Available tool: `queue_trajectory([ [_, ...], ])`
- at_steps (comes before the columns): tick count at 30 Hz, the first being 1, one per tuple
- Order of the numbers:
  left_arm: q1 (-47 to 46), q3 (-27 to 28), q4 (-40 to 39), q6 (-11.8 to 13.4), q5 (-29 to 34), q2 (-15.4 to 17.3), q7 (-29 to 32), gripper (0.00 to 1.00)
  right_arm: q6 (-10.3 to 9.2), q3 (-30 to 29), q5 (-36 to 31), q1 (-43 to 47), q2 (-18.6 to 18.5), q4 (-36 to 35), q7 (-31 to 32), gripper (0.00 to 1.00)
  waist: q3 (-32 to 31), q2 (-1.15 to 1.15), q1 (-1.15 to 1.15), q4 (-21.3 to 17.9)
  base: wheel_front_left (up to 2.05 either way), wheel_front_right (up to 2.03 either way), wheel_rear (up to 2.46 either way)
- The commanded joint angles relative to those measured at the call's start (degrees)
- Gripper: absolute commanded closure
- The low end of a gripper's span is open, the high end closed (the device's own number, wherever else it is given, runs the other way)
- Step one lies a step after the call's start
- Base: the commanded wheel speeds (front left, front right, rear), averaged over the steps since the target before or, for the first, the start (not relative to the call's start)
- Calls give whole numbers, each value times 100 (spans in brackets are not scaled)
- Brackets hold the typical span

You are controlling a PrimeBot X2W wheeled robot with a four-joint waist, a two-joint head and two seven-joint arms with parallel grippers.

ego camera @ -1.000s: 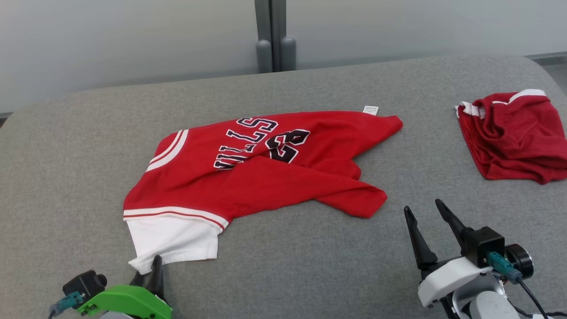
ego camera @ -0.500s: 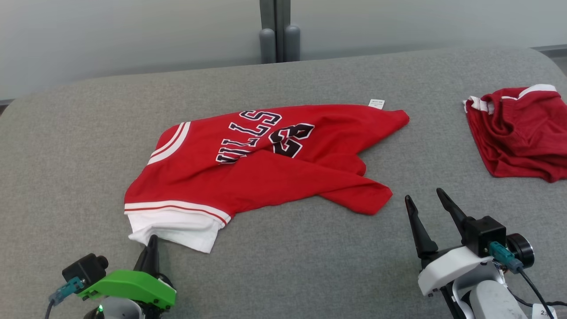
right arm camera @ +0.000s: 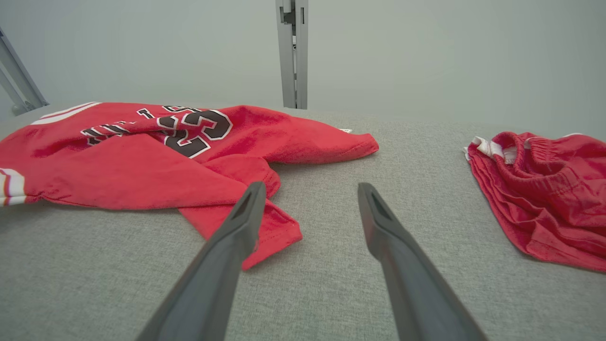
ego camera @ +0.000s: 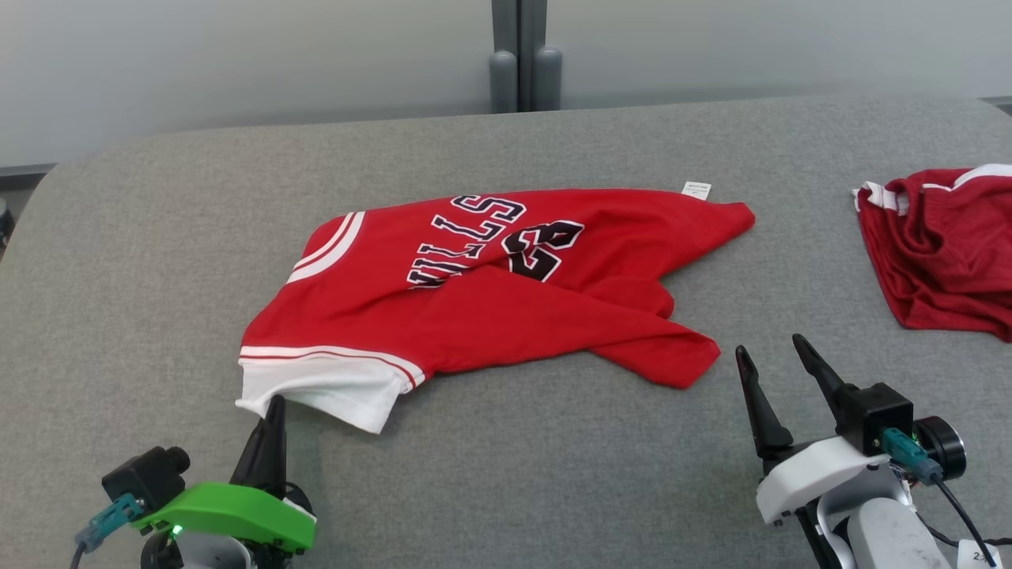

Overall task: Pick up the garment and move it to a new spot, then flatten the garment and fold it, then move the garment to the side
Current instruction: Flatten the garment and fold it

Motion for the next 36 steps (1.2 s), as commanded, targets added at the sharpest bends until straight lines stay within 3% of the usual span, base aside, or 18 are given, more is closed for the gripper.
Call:
queue_trajectory([
  [1, 92, -7, -98, -20, -18, 60, 1, 100, -9, -37, -50, 30, -22, 43, -26, 0, -10, 0, 0, 54, 0, 0, 0],
  [13, 673, 84, -663, 276, -150, 234, 236, 100, -9, -330, -189, -67, -22, 359, -26, 0, -56, 0, 0, 333, 0, 0, 0],
  [26, 513, 12, 253, 220, -249, 82, 147, 100, -9, -253, -149, -69, -22, 467, -26, 0, -82, 0, 0, 354, 0, 0, 0],
  [36, 289, 135, 747, 151, -309, 195, -12, 100, -9, -246, -149, 70, -23, 490, -26, 0, -92, 0, 0, 284, 0, 0, 0],
])
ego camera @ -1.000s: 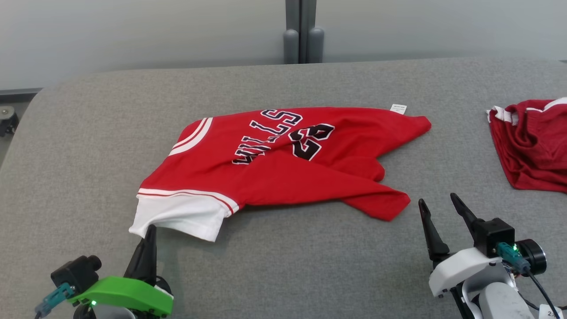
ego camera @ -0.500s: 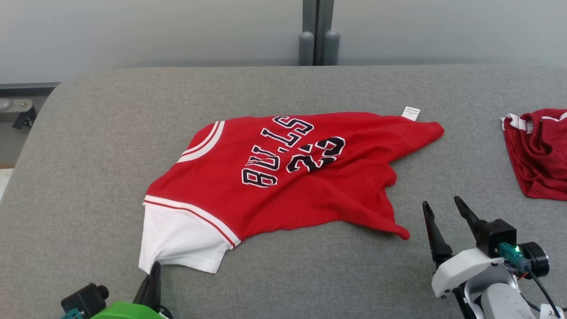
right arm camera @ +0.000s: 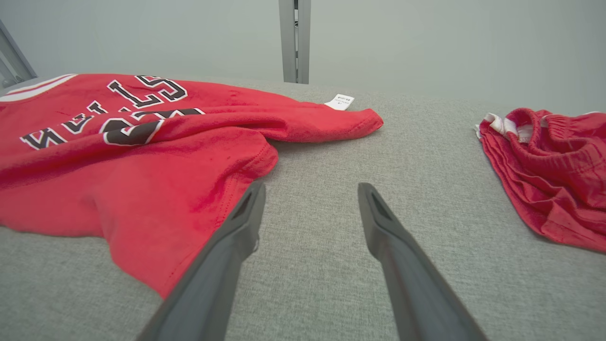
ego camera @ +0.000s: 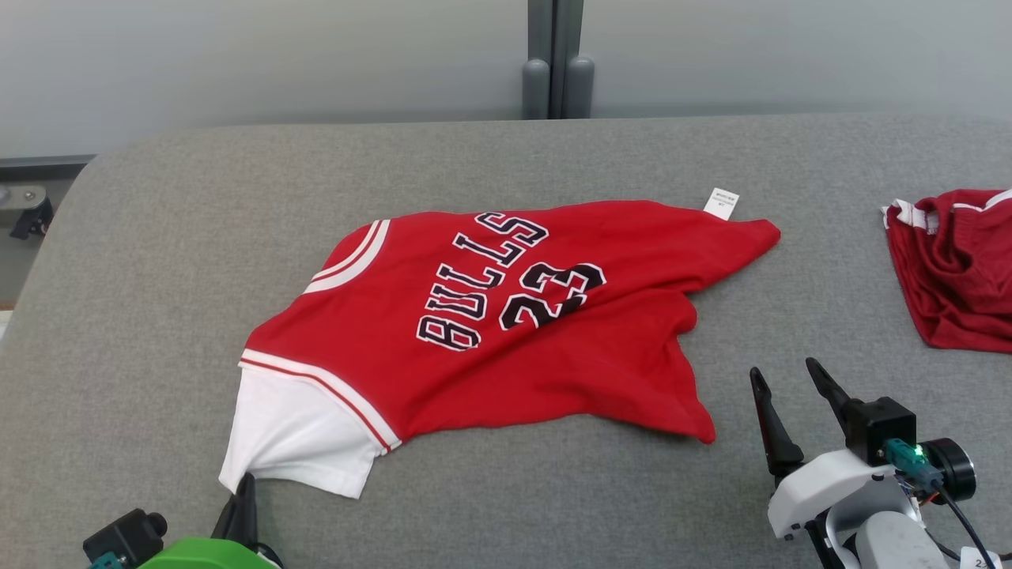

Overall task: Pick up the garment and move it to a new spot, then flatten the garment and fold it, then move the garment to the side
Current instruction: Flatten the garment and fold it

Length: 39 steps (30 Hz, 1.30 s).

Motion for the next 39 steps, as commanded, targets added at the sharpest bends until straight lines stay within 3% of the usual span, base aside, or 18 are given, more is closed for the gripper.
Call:
queue_trajectory([
  [1, -87, -20, 66, -30, 7, 62, 35, 100, -9, -3, 11, 68, -23, 11, -26, 0, -6, 0, 0, -10, 0, 0, 0],
  [2, -103, -31, 99, -28, 13, 62, 46, 100, -9, -2, 18, 70, -23, 16, -25, 0, -11, 0, 0, -13, 0, 0, 0],
  [3, -123, -23, 137, -17, 28, 65, 7, 73, -9, -2, 30, 70, -23, 16, -26, 0, -18, 0, 0, -17, 0, 0, 0],
  [4, -142, -14, 158, 19, 71, 75, -47, 56, -9, -6, 42, 68, -23, 4, -26, 0, -23, 0, 0, -18, 0, 0, 0],
  [5, -165, -8, 179, 40, 114, 91, -104, 0, -9, -12, 53, 68, -23, -10, -26, 0, -34, 0, 0, -16, 0, 0, 0],
  [12, -235, 91, 178, 39, 333, 179, -360, 0, -9, -37, 69, 119, -23, -94, -26, 0, -197, 0, 0, 63, 0, 0, 0],
  [19, -186, -20, -145, 9, 1009, 258, -476, 0, -9, 0, 101, 240, -23, -195, -26, 0, -421, 0, 0, 133, 0, 0, 0],
  [32, 166, 126, -916, -91, 2416, -318, -474, 0, -9, 140, 278, 482, -23, -348, -26, 0, -677, 0, 0, 54, 0, 0, 0],
  [39, 309, 261, -939, -142, 2613, -503, -475, 0, -9, 208, 388, 597, -23, -364, -26, 0, -726, 0, 0, -11, 0, 0, 0],
])
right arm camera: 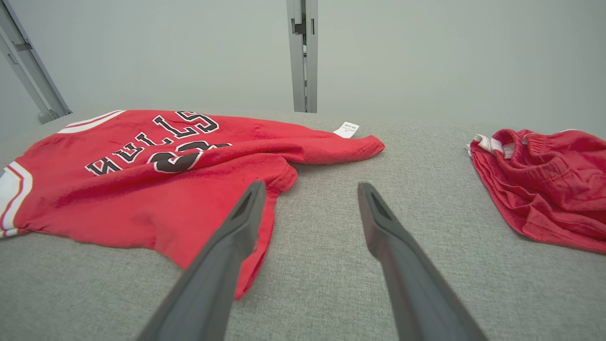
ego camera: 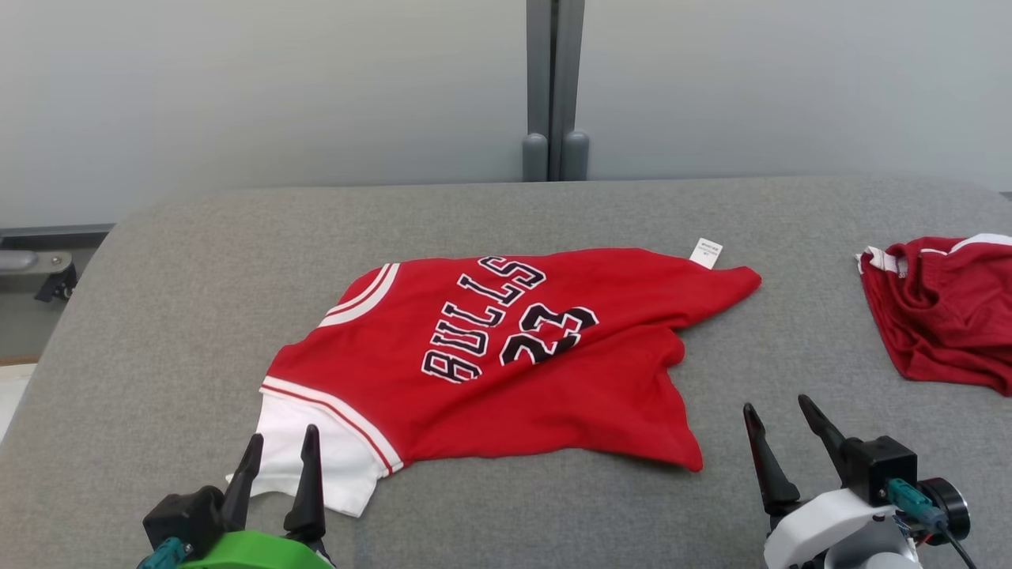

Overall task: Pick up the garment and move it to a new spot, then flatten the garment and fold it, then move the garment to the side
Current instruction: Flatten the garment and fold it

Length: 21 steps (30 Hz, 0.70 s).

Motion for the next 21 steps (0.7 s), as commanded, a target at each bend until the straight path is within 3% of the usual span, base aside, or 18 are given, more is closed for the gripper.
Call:
queue_trajectory([
  [1, 80, 22, -12, -14, 58, -34, -1, 0, -9, 5, 37, 48, -22, -10, -26, 0, 0, 0, 0, -8, 0, 0, 0],
  [7, 52, 44, 32, -51, 128, -80, -1, 0, -9, 21, -11, -14, -22, 35, -26, 0, 53, 0, 0, 27, 0, 0, 0],
  [13, -142, 3, 12, -57, 175, -115, -1, 0, -9, 228, -631, -563, -19, 281, -26, 0, 242, 0, 0, 217, 0, 0, 0],
  [18, -326, -78, -75, -64, 200, -184, -2, 0, -9, 675, -1447, -1438, -51, 958, 123, 0, 555, 0, 0, 528, 0, 0, 0],
  [21, -442, -131, -156, -64, 202, -224, -1, 0, -9, 1063, -1717, -2013, -254, 1496, 208, 0, 787, 0, 0, 759, 0, 0, 0],
])
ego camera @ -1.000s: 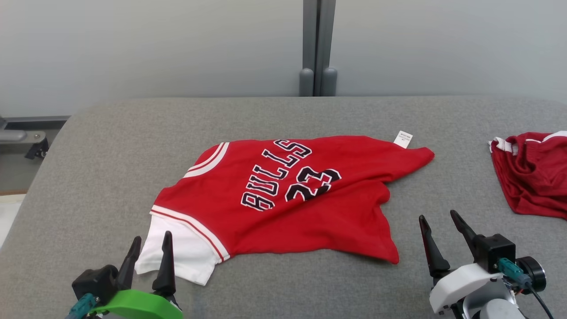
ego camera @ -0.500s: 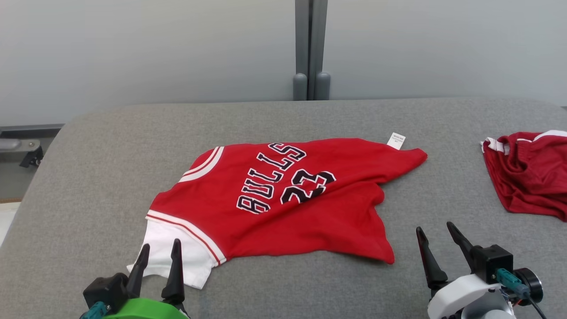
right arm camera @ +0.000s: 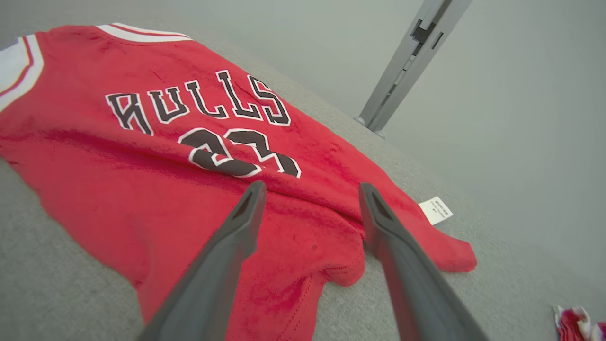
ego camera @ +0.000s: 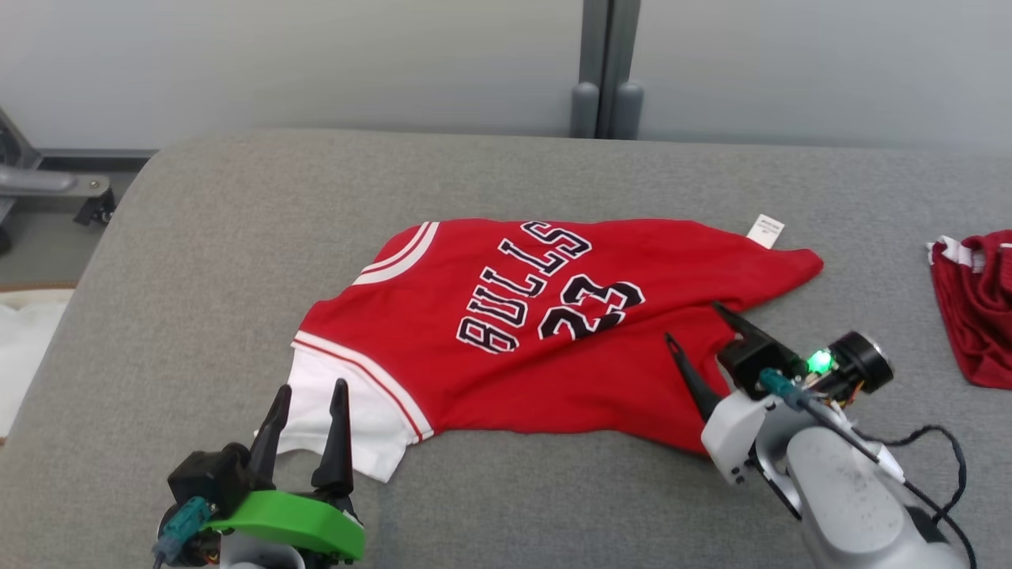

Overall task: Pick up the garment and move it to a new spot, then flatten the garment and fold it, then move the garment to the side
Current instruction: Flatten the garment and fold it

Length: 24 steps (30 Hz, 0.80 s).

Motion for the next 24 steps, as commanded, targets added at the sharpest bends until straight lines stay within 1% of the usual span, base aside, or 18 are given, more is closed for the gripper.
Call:
queue_trajectory([
  [1, -117, -10, -39, -28, 49, -26, -1, 0, -9, 152, -68, -264, -154, 227, 37, 0, 378, 0, 0, 380, 0, 0, 0],
  [4, -238, -37, -106, -27, 42, -66, -1, 0, -9, 570, -127, -820, -424, 819, 126, 0, 603, 0, 0, 610, 0, 0, 0],
  [7, -310, -60, -148, -25, 27, -111, -1, 0, -9, 905, 10, -1271, -626, 1348, 230, 0, 785, 0, 0, 808, 0, 0, 0],
  [12, -409, -66, -224, -26, 25, -176, 0, 0, -9, 1523, 475, -1851, -837, 2203, 408, 0, 1004, 0, 0, 1043, 0, 0, 0],
  [13, -411, -61, -232, -25, 31, -187, -1, 0, -9, 1613, 562, -1935, -866, 2311, 433, 7, 1025, 0, 0, 1065, 0, 0, 0],
  [14, -415, -55, -252, -26, 41, -195, 0, 0, -9, 1701, 689, -2031, -895, 2428, 447, 58, 1052, 0, 0, 1086, 0, 0, 0],
  [15, -416, -48, -267, -26, 49, -203, -1, 0, -9, 1767, 810, -2090, -908, 2530, 473, 89, 1069, 0, 0, 1100, 0, 0, 0],
  [16, -421, -29, -293, -26, 62, -208, 0, 0, -9, 1841, 923, -2160, -938, 2629, 504, 100, 1086, 0, 0, 1111, 0, 0, 0],
  [20, -449, 4, -403, -26, 99, -227, 0, 0, -10, 1985, 1203, -2503, -1172, 2842, 451, 100, 1163, 0, 0, 1119, 0, 0, 0],
  [24, -503, 21, -504, -25, 104, -238, 0, 0, -11, 1958, 1340, -2890, -1433, 3015, 385, 100, 1281, 0, 0, 1088, 0, 0, 0],
])
